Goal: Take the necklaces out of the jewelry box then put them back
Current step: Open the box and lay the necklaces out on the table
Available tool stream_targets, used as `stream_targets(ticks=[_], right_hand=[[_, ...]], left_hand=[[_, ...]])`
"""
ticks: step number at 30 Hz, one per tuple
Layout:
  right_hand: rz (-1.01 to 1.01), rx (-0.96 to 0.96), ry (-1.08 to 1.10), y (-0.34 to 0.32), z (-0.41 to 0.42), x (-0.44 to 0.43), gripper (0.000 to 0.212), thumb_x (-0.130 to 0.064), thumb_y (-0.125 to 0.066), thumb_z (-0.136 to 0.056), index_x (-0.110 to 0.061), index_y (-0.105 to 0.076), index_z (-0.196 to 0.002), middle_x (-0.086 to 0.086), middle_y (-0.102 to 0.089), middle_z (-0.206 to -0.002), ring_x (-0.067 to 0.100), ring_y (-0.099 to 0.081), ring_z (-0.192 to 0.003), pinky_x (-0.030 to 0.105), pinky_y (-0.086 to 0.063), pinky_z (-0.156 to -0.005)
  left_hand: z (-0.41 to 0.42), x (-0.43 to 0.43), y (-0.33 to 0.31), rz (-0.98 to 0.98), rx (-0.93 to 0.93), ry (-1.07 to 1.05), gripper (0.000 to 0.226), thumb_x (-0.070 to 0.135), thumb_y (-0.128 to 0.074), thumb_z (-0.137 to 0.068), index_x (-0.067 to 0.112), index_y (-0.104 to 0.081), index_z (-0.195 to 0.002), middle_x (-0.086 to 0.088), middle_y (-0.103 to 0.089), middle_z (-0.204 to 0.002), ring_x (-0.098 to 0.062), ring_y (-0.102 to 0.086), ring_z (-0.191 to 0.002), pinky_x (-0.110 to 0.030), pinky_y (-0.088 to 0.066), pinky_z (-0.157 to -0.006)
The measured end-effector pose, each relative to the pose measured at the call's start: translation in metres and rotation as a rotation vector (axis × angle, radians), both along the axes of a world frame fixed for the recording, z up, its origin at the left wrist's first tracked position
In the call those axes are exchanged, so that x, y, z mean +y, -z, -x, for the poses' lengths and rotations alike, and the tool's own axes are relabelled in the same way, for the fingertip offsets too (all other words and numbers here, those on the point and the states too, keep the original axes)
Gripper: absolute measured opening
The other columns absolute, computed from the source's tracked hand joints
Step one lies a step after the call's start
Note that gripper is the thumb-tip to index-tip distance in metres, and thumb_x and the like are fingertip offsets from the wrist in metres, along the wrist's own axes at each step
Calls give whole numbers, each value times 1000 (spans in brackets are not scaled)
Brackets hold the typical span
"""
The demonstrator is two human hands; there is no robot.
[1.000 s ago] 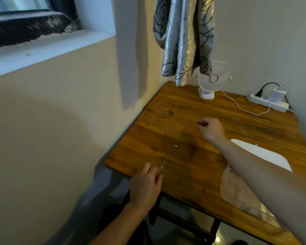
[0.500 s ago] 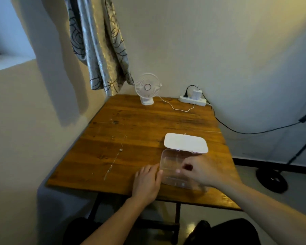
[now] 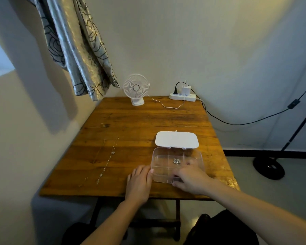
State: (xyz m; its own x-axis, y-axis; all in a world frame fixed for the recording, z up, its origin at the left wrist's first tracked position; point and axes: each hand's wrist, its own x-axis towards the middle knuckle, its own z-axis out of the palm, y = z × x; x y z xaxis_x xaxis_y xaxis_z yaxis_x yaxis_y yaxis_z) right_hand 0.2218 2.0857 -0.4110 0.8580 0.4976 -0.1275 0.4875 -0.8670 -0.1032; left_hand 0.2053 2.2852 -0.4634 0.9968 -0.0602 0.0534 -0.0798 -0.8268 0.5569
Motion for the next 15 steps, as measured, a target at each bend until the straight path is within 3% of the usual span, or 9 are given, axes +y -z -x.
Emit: stream_targets(ticks=[4, 7, 15], right_hand=[[-199, 131, 53, -9, -5, -5, 17, -42, -72, -80, -30, -65, -90, -15, -63, -86, 2, -56, -83, 26, -41, -82], [-326, 247, 87, -14, -8, -11, 21, -36, -80, -73, -27, -66, -86, -11, -65, -83, 3, -60, -78, 20, -48, -69], [-628, 222, 196, -31, -7, -17, 12, -22, -81, -75, -24, -69, -76, -5, -68, -78, 11, -64, -75, 35, -57, -73]], left_hand=[[1, 1, -2, 16, 12, 12, 39, 42, -23, -100, 30, -46, -128, 10, -48, -129, -6, -38, -121, -30, -27, -103], [1, 0, -3, 17, 19, 3, 38, 43, -23, -100, 30, -47, -128, 9, -48, -129, -7, -39, -121, -28, -27, -102], [-2, 1, -10, 16, 62, -1, 38, 44, -28, -99, 29, -47, -129, 9, -49, -130, -8, -40, -122, -31, -29, -104]])
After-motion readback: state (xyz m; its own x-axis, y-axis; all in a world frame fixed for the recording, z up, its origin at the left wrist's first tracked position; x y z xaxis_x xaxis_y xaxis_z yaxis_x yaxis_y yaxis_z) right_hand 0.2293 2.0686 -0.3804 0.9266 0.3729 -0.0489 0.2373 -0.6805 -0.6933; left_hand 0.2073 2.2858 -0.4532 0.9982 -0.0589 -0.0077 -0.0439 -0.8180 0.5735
